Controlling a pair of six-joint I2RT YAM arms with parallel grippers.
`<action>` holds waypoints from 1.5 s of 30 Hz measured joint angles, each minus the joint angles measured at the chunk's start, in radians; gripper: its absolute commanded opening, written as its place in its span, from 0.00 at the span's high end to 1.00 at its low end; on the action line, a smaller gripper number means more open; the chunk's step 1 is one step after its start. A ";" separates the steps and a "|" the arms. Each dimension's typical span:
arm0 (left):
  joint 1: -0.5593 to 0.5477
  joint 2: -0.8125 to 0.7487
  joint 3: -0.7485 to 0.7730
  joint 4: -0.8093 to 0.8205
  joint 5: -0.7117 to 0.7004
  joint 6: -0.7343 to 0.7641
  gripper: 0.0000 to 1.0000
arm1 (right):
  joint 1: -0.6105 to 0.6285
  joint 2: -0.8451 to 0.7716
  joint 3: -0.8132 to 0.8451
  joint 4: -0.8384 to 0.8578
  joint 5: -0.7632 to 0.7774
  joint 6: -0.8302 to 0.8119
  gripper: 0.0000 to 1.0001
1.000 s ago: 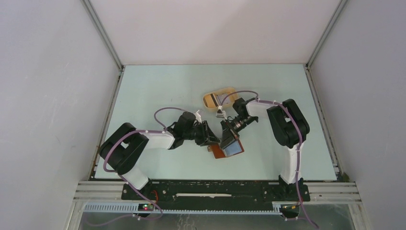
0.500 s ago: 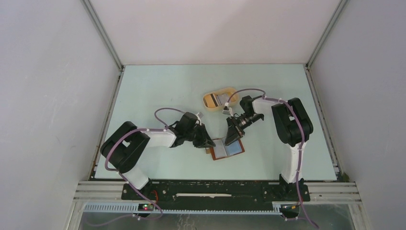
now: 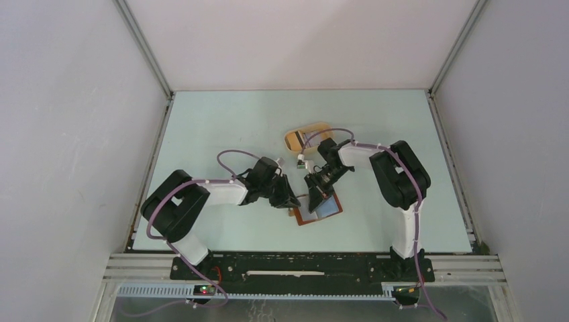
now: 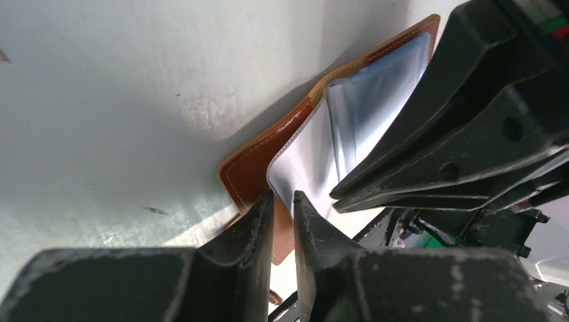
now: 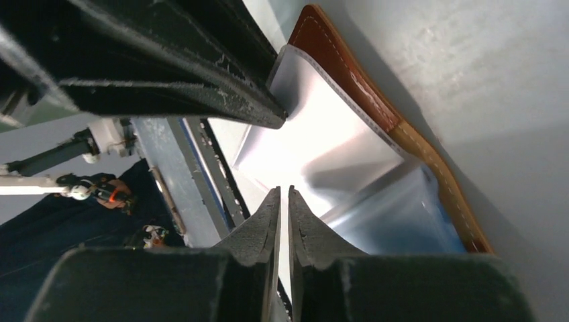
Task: Put the credit cards into the card holder
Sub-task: Turn over the card slot in the card holder.
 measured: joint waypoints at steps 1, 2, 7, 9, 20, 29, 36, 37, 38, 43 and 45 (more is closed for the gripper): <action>0.000 0.000 0.000 -0.005 -0.002 0.001 0.77 | 0.016 0.000 0.000 0.011 0.022 0.012 0.85; 0.000 0.000 0.000 -0.010 -0.003 0.004 0.76 | 0.030 0.000 0.000 0.021 0.041 0.026 0.85; -0.001 -0.018 0.001 -0.039 -0.025 0.016 0.69 | 0.085 0.000 0.000 0.058 0.134 0.086 0.83; -0.001 -0.049 0.001 -0.062 -0.040 0.020 0.67 | 0.092 0.000 0.002 0.058 0.143 0.104 0.83; -0.002 -0.191 0.008 0.029 -0.029 0.014 0.75 | 0.080 0.000 0.006 0.051 0.120 0.097 0.77; -0.008 -0.075 0.008 0.148 0.033 -0.021 0.77 | -0.011 0.000 0.009 0.024 0.029 0.036 0.76; -0.010 -0.035 0.009 0.122 0.035 -0.014 0.77 | -0.060 -0.003 0.013 0.000 -0.019 -0.005 0.76; -0.010 -0.030 0.010 0.115 0.034 -0.011 0.77 | -0.063 -0.003 0.013 -0.003 -0.021 -0.009 0.76; -0.010 -0.025 0.010 0.104 0.031 -0.009 0.77 | -0.067 -0.003 0.013 -0.007 -0.024 -0.016 0.76; -0.010 -0.015 0.039 0.001 0.008 0.028 0.77 | -0.097 -0.031 0.013 -0.039 -0.037 -0.057 0.76; -0.010 -0.015 0.057 -0.026 0.002 0.045 0.77 | -0.122 -0.074 0.014 -0.052 -0.042 -0.074 0.76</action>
